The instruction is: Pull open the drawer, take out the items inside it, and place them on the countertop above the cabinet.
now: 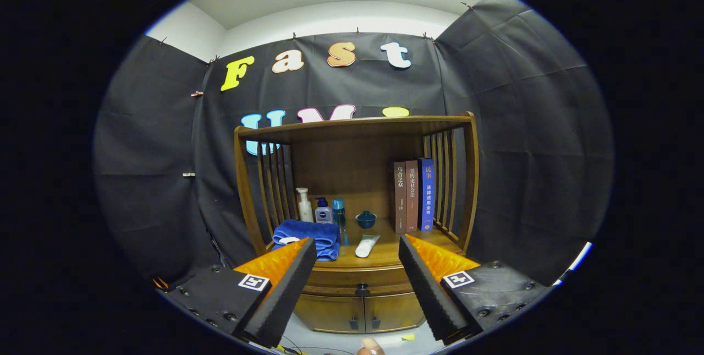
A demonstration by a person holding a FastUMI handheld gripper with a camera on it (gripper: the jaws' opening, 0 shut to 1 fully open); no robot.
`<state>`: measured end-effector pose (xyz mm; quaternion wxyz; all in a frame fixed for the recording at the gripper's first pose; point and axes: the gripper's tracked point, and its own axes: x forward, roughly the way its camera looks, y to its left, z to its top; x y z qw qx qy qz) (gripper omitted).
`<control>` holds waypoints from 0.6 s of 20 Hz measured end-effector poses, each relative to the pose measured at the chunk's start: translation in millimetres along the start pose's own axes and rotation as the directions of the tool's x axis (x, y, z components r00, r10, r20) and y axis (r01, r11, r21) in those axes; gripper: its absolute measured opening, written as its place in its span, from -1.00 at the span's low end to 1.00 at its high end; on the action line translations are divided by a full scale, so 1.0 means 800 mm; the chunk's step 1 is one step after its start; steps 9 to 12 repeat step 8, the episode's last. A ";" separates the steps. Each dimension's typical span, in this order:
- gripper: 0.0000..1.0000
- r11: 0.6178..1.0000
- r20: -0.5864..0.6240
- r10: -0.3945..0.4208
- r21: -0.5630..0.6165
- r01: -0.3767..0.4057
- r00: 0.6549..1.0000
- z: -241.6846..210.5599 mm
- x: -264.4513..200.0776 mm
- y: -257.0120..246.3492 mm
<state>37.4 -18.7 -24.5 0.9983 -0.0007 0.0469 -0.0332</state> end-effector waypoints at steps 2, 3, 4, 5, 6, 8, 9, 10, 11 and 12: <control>0.98 1.000 0.014 -0.002 0.000 0.002 1.000 0.008 -0.004 -0.003; 0.98 1.000 0.020 0.000 -0.001 0.000 1.000 0.010 -0.006 -0.002; 0.97 1.000 0.019 0.001 -0.004 0.000 1.000 0.012 -0.006 -0.002; 0.97 1.000 0.016 0.001 -0.004 -0.001 1.000 0.012 -0.007 -0.001; 0.97 1.000 0.015 0.003 -0.001 -0.003 1.000 0.014 -0.008 0.000; 0.98 1.000 0.017 0.009 0.006 -0.009 1.000 0.018 -0.010 0.001; 0.98 1.000 0.017 0.009 0.006 -0.009 1.000 0.018 -0.010 0.001; 0.98 1.000 0.017 0.009 0.006 -0.009 1.000 0.018 -0.010 0.001; 0.98 1.000 0.017 0.009 0.006 -0.009 1.000 0.018 -0.010 0.001; 0.98 1.000 0.017 0.009 0.006 -0.009 1.000 0.018 -0.010 0.001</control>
